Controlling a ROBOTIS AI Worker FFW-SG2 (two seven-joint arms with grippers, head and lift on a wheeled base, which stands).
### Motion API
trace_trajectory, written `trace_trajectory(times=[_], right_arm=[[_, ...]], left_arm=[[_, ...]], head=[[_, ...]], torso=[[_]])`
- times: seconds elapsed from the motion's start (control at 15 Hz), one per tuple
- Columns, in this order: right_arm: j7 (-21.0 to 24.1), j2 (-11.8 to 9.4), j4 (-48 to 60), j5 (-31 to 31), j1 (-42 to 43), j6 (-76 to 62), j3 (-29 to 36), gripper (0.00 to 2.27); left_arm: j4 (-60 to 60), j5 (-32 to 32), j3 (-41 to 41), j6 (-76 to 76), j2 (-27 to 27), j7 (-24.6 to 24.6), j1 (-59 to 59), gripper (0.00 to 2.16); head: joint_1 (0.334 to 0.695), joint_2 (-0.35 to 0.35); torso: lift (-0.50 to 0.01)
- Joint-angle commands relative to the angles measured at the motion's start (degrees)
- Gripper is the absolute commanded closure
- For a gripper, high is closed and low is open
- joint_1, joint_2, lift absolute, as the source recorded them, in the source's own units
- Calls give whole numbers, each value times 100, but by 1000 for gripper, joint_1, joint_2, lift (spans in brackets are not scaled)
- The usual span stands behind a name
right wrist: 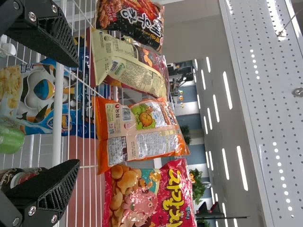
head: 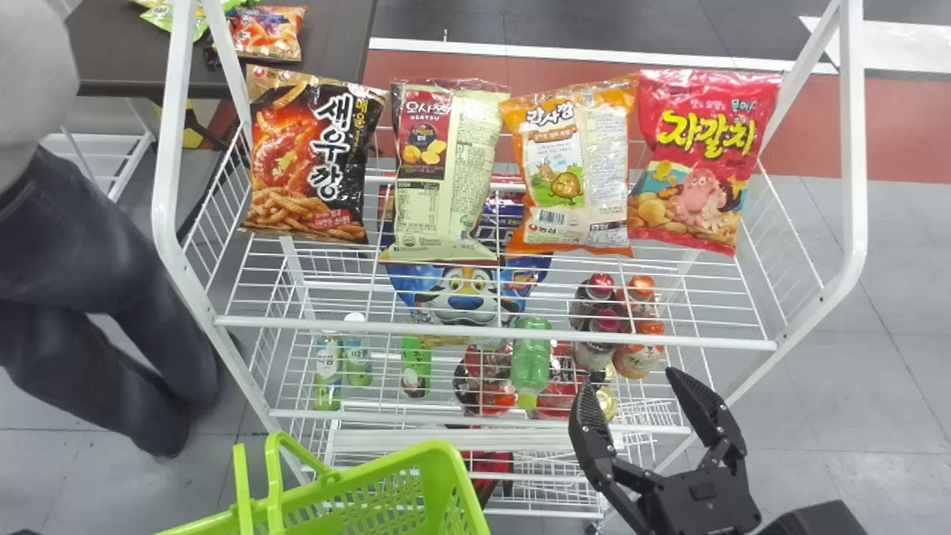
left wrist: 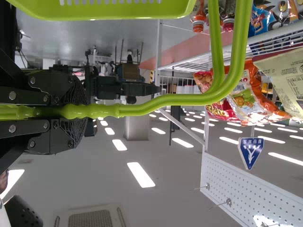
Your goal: Hold basket handle with left hand then pick Gamjakkang with right hand and place into basket
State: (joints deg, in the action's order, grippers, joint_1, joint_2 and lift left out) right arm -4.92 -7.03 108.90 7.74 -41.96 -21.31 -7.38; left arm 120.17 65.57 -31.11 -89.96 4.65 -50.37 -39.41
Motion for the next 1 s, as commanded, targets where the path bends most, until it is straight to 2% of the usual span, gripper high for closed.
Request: trace_trajectory(times=[0.0, 0.6, 0.93], right_arm=[[0, 0, 0, 0, 4, 0, 0, 83], [-9, 8, 53, 0, 101, 53, 9, 76], [0, 8, 492, -9, 716, 1266, 184, 73]], left_arm=[[-2, 0, 0, -7, 1, 0, 3, 2145], [-20, 0, 0, -7, -8, 27, 3, 2148], [-2, 9, 0, -7, 1, 27, 3, 2145]], head=[[695, -69], [695, -68], [695, -73]], torso=[[-18], [-18], [-18]])
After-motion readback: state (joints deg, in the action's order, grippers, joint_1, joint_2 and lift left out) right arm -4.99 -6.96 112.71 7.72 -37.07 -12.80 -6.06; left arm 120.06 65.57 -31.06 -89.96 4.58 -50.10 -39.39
